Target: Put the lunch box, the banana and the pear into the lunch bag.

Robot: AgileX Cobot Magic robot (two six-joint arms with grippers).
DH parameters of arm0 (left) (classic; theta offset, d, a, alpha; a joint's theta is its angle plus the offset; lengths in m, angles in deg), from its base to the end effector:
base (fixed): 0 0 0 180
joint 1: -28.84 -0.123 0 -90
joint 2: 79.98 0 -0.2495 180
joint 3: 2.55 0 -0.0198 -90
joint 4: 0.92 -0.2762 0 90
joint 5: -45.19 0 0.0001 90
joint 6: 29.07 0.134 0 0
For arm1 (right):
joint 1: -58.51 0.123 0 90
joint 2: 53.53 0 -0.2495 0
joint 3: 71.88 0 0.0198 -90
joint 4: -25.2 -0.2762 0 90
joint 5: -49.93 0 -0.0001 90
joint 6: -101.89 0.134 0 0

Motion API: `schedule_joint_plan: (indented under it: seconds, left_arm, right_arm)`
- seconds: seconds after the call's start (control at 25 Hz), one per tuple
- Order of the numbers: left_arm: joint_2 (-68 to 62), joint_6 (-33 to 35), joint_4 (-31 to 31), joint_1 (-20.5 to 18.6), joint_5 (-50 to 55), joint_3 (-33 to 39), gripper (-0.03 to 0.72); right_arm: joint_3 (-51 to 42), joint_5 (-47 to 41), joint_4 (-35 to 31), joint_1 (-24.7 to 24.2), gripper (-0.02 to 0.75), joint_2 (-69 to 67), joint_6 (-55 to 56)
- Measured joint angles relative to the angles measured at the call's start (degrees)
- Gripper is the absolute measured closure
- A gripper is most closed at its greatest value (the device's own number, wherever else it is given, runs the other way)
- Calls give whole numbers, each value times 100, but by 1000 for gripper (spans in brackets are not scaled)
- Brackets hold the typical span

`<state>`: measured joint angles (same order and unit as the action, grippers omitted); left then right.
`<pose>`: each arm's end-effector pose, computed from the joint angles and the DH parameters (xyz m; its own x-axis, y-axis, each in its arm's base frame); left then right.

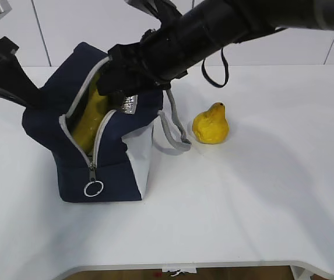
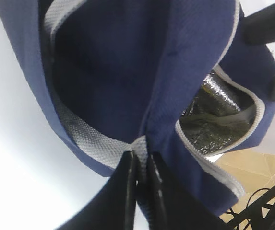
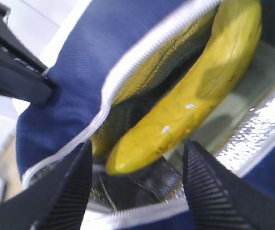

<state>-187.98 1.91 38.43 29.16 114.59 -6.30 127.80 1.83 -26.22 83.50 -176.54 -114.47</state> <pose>0.3709 -0.0816 0.2059 -0.9144 0.2119 -0.3449 0.3720 0.7757 -0.5097 0.4038 0.2743 0.2066 -0.7170 -0.2782 -0.6391 -0.6521 0.5916 0.4741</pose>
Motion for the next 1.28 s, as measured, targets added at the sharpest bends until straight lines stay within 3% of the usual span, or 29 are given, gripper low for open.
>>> schedule_joint_plan:
  seconds: [0.4, 0.68, 0.96, 1.28]
  left_arm:
    - [0, 0, 0, 0, 0, 0, 677]
    - [0, 0, 0, 0, 0, 0, 677]
    - [0, 0, 0, 0, 0, 0, 677]
    - [0, -131, 0, 0, 0, 0, 677]
  right_arm:
    - [1542, -1723, 3700, 0, 296, 23, 2919]
    - [1681, -2281, 5433, 0, 297, 40, 4237]
    - [1684, -2293, 6124, -35, 297, -241, 4650]
    - [1684, -2068, 5886, -493, 298, -566, 4916]
